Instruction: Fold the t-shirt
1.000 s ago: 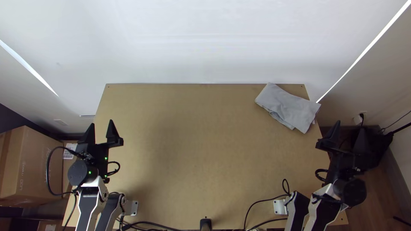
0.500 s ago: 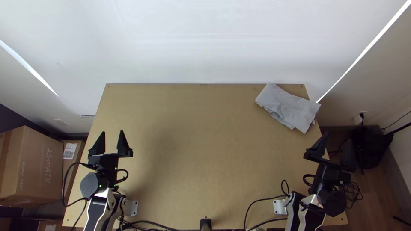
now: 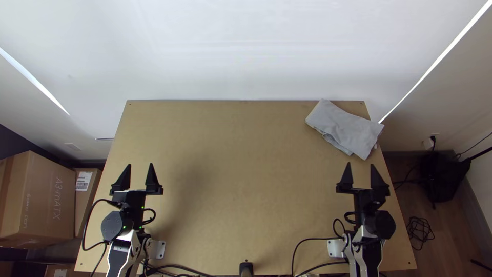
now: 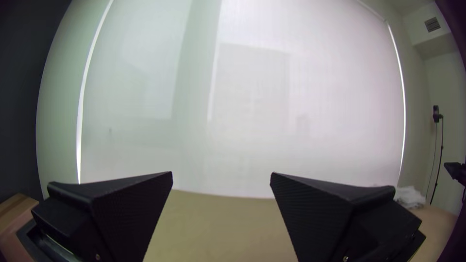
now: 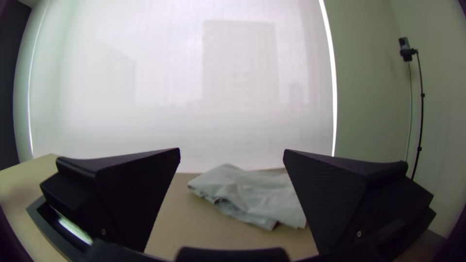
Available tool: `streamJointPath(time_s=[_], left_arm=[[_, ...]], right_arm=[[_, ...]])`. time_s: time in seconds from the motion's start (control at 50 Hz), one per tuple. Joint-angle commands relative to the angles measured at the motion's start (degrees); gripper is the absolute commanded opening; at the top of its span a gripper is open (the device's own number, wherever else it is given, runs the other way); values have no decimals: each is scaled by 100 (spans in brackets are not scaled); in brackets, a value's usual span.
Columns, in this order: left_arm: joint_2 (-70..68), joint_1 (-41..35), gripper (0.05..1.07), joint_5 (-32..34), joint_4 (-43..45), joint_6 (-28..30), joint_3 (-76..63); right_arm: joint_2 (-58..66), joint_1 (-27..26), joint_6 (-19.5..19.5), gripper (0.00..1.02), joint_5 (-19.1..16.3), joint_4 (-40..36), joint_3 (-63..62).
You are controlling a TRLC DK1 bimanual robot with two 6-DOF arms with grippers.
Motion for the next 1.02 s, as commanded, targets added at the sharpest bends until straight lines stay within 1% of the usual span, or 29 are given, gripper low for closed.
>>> streamJointPath(time_s=[0.0,0.04,0.12,0.16,0.2,1.0], left_arm=[[-43,-92,103,148,-493,432,-246],[-43,-136,103,156,-739,555,-246],[-34,13,103,165,-809,696,-228],[-34,119,103,191,-809,722,-228],[-34,180,103,191,-809,722,-228],[-34,216,103,209,-809,713,-228]], right_arm=[[-39,271,-31,98,68,-539,-67],[-30,315,66,98,68,-838,-58],[-21,332,312,98,94,-899,-49],[-3,332,409,98,182,-961,-40],[5,315,391,98,235,-978,-31],[-3,280,383,98,235,-970,-40]])
